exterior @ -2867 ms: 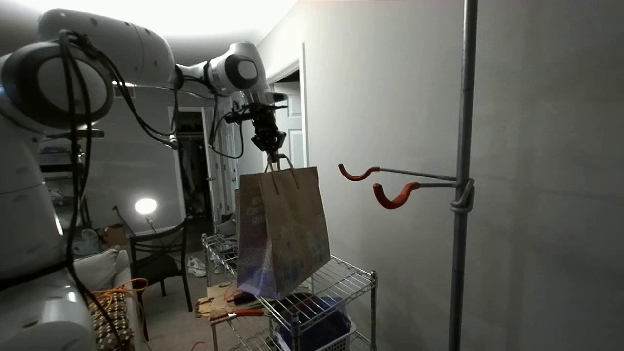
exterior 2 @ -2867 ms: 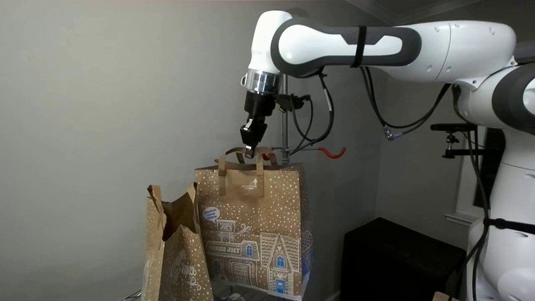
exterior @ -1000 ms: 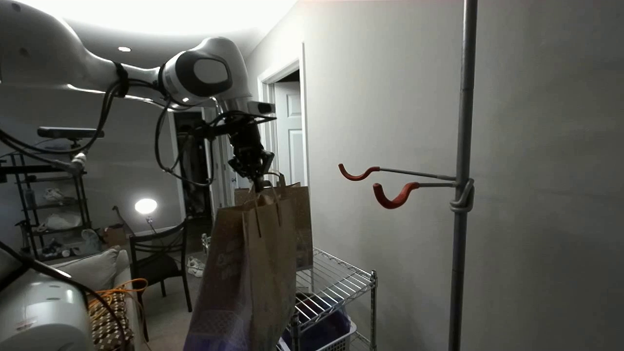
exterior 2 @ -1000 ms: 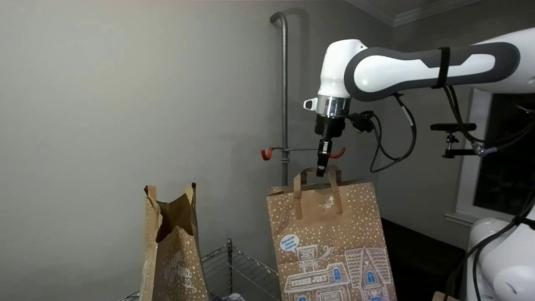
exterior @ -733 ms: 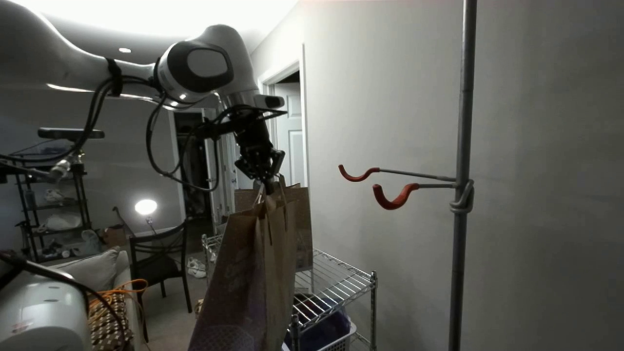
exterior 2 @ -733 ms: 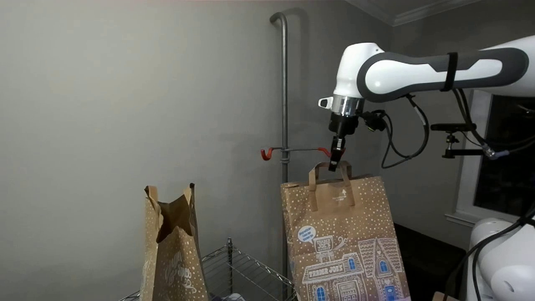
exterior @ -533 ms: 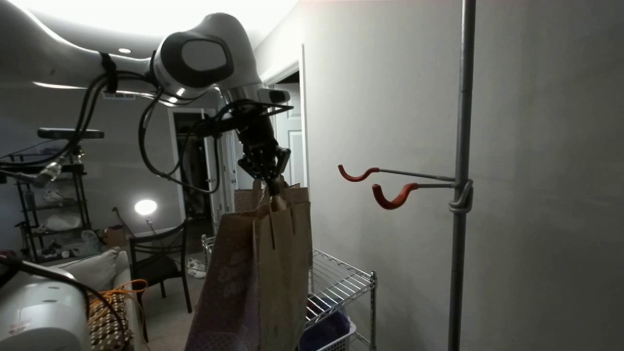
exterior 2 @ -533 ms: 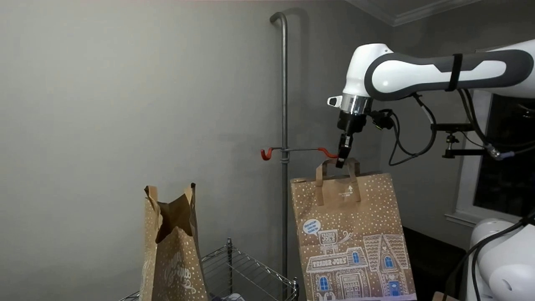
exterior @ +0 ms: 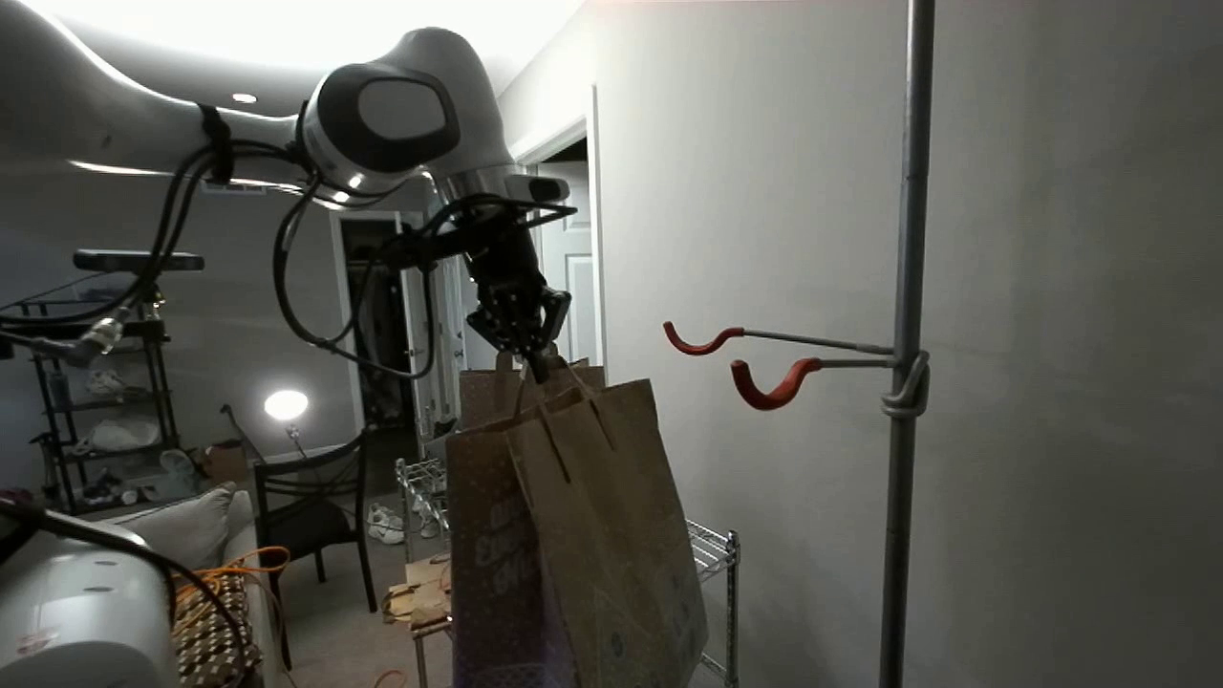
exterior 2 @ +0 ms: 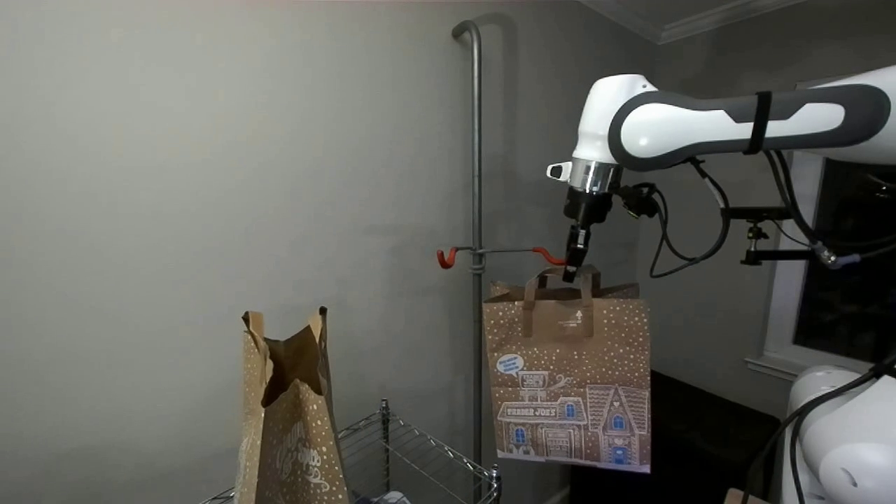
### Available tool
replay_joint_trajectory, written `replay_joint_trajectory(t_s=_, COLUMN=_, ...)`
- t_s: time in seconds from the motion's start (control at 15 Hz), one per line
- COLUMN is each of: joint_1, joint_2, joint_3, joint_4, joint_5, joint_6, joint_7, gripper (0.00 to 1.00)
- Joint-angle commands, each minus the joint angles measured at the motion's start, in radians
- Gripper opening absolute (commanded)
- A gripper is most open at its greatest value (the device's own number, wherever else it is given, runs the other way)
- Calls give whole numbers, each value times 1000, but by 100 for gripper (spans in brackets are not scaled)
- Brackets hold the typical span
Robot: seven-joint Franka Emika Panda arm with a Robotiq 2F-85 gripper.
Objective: Put the paper bags on the hanger
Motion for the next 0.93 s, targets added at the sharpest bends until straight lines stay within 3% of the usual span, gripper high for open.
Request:
replay_joint_trajectory(t_s=0.0, joint_1=-21, joint_2=-17, joint_3=-71, joint_4=-3, joint_5=-67, joint_6=6, joint_7=-150, gripper=1)
replay_joint_trajectory(t_s=0.27, joint_1=-15, joint_2=-1, joint_3=-169, joint_4=16, joint_5=-107, joint_6=50, joint_7=-364, gripper=1)
replay_joint_trajectory(t_s=0.6, joint_1=-37, joint_2=-2, joint_3=-237, joint_4=27, joint_5=-129, joint_6=117, joint_7=-628, gripper=1)
replay_joint_trajectory(t_s=0.87, joint_1=-87, joint_2=-12, joint_3=-282, joint_4=54, joint_5=-123, joint_6=155, joint_7=-760, gripper=1)
